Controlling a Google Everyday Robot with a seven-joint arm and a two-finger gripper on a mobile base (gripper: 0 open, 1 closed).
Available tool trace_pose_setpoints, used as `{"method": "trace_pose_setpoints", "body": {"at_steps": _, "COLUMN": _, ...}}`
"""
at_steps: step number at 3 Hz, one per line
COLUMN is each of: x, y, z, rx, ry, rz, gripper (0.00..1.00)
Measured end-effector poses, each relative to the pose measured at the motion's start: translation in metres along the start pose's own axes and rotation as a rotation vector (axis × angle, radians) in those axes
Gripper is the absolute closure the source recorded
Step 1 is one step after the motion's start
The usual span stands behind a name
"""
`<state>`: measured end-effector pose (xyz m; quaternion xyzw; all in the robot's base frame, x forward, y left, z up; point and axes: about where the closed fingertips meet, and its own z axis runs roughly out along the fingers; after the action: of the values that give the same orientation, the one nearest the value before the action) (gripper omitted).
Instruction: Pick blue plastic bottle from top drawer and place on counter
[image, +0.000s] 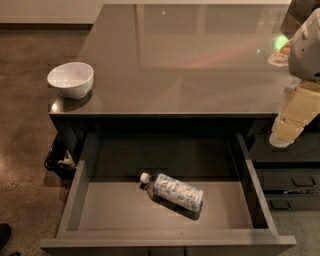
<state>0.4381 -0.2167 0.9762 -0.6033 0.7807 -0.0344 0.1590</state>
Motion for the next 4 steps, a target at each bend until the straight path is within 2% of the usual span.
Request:
{"method": "trace_pose_setpoints", "body": {"at_steps": 1, "x": 0.0, "y": 0.0, "z": 0.0, "rx": 0.0, "ry": 0.0, "rz": 0.0, "gripper": 0.0}}
{"method": "trace_pose_setpoints", "body": {"at_steps": 2, "x": -0.004, "y": 0.008, "z": 0.018, "rx": -0.018, "ry": -0.024, "rz": 0.012, "gripper": 0.0}}
{"method": "trace_pose_setpoints", "body": {"at_steps": 3, "x": -0.025, "y": 0.037, "z": 0.074, "rx": -0.098, "ry": -0.132, "rz": 0.031, "gripper": 0.0}}
{"method": "trace_pose_setpoints", "body": {"at_steps": 4, "x": -0.067, "y": 0.079, "z": 0.148, "rx": -0.204, "ry": -0.261, "rz": 0.038, "gripper": 0.0}}
